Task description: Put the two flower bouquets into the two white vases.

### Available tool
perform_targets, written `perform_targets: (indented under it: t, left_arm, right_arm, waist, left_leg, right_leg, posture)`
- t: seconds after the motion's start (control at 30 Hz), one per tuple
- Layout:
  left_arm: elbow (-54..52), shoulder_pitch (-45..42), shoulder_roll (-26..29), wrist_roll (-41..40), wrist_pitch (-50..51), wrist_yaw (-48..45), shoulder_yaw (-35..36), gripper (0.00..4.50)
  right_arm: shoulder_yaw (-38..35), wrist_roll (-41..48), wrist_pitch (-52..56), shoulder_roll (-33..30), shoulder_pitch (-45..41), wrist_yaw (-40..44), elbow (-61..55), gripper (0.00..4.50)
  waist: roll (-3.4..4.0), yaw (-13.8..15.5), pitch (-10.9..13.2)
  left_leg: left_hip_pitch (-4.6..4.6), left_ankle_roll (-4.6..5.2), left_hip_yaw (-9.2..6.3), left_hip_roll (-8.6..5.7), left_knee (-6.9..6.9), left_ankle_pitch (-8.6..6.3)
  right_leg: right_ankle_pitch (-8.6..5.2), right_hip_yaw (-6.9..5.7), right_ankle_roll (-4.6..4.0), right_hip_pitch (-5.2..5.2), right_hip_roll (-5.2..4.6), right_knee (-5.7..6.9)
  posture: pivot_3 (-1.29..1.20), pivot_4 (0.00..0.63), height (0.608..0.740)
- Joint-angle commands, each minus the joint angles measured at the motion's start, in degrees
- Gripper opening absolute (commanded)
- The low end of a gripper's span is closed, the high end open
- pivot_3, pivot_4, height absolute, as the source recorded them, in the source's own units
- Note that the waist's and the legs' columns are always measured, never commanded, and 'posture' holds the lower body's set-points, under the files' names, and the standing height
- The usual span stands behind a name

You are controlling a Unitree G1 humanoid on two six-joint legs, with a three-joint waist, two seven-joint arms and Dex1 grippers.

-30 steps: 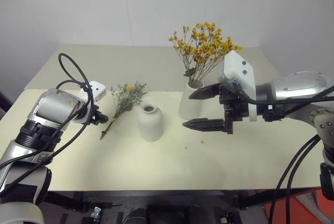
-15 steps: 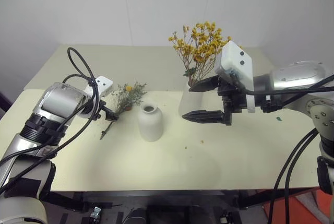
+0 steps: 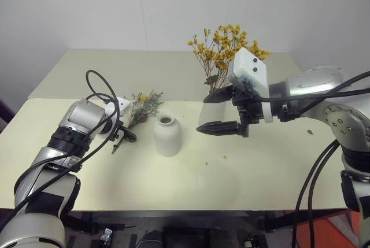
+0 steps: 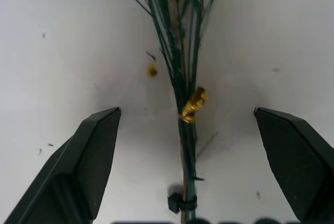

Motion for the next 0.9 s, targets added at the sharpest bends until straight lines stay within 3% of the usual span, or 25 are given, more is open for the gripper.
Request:
perform_targets:
  t: [0.03,0.1,0.5,0.9]
  left_arm:
    - [1.79,-1.37,0.01,1.45,-1.3,-0.4,-0.05,4.27]
    - [3.53,-1.78,-0.35,1.91,-1.59,-0.71,-0.55,3.84]
    - [6.1,-3.44,-2.68,3.0,-1.19,-1.85,-0.42,0.01]
    - [0.99,-2.73,-1.38,3.9,-2.25,-1.23,1.46,0.01]
  right_arm:
    - [-1.67,-0.9,-0.58,-0.09,-1.38,-0.05,-0.45,4.5]
    - [-1.85,-0.97,-0.32,0.12,-1.34,-0.44,-0.45,4.5]
    - [-2.33,-1.45,0.0,0.74,-1.06,-1.1,-0.47,4.5]
    - [-2.61,-1.47,-0.33,0.59,-0.37,-1.09,-0.69,4.5]
  waist:
    - [0.0,0.0,0.0]
    - [0.0,-0.01,0.0]
    - [0.0,-0.04,0.0]
    - [0.0,-0.04,0.0]
  left_leg:
    - [0.0,0.0,0.0,0.0,0.0,0.0]
    - [0.0,0.0,0.0,0.0,0.0,0.0]
    - [0.02,0.0,0.0,0.0,0.0,0.0]
    - [0.01,0.0,0.0,0.0,0.0,0.0]
  right_leg:
    - [0.0,0.0,0.0,0.0,0.0,0.0]
    - [0.0,0.0,0.0,0.0,0.0,0.01]
    - [0.0,0.0,0.0,0.01,0.0,0.02]
    - [0.0,0.0,0.0,0.01,0.0,0.02]
  posture:
    - [0.0,0.15,0.74]
    - [0.0,0.15,0.74]
    - [0.0,0.15,0.74]
    - [0.0,0.15,0.74]
